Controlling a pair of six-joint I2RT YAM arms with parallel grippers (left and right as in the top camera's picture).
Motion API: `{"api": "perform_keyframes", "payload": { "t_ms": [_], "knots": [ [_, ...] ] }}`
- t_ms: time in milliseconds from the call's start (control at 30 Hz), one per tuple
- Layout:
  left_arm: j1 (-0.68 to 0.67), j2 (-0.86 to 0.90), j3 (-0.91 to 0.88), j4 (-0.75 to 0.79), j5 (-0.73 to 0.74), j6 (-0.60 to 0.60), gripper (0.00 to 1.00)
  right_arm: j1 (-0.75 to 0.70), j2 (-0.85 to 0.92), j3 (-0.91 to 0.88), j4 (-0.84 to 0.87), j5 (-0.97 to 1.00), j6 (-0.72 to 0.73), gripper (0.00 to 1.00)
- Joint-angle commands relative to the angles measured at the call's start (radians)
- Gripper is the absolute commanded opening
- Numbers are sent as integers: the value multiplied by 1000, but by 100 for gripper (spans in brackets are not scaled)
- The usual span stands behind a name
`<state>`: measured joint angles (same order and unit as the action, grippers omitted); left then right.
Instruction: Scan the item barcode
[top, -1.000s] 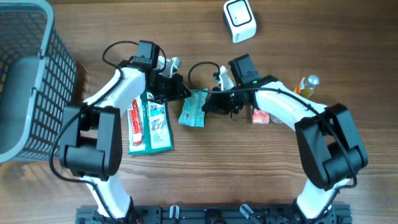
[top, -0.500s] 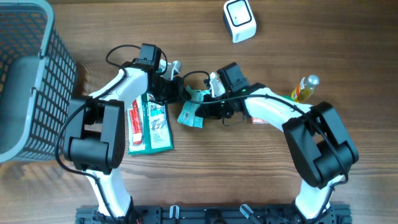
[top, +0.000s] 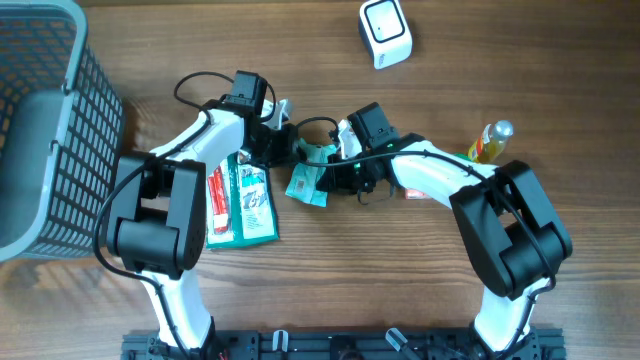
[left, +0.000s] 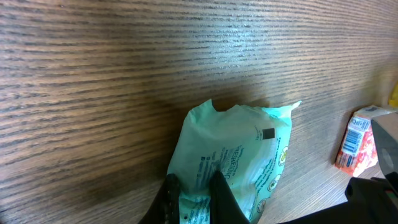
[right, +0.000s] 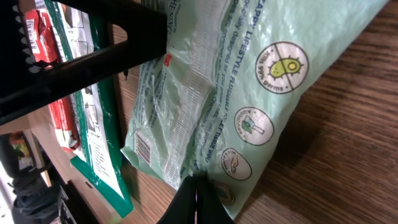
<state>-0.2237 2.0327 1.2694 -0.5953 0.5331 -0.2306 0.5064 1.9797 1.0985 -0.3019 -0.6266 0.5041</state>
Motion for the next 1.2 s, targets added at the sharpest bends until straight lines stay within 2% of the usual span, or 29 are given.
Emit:
{"api": "perform_keyframes", "payload": {
  "t_ms": [0,167,333,433,500,633,833,1067,1167],
  "knots": [
    [22,10,44,3,-165,-17,4,1,31,-14,-23,115,12,4],
    [34,-182,118,-48,-165,-39,4,1,31,-14,-20,114,13,9],
    [34,-216,117,-214,-177,-66,5,0,-45,31,-47,53,-5,20],
    [31,-216,112,-284,-180,-65,11,0,-159,37,-53,148,-50,42],
    [18,-215,89,-301,-180,-65,11,0,-165,36,-66,256,-59,49],
    [-22,-215,63,-304,-235,-78,7,-1,-164,36,-91,364,-47,49],
    [-70,-213,57,-282,-430,-206,4,-11,-164,36,-145,518,-33,54],
    [-90,-191,51,-257,-456,-224,4,-46,-164,36,-169,467,-28,54],
    [-120,-170,5,-196,-452,-224,4,-46,-164,34,-145,417,-5,54]
  ]
}}
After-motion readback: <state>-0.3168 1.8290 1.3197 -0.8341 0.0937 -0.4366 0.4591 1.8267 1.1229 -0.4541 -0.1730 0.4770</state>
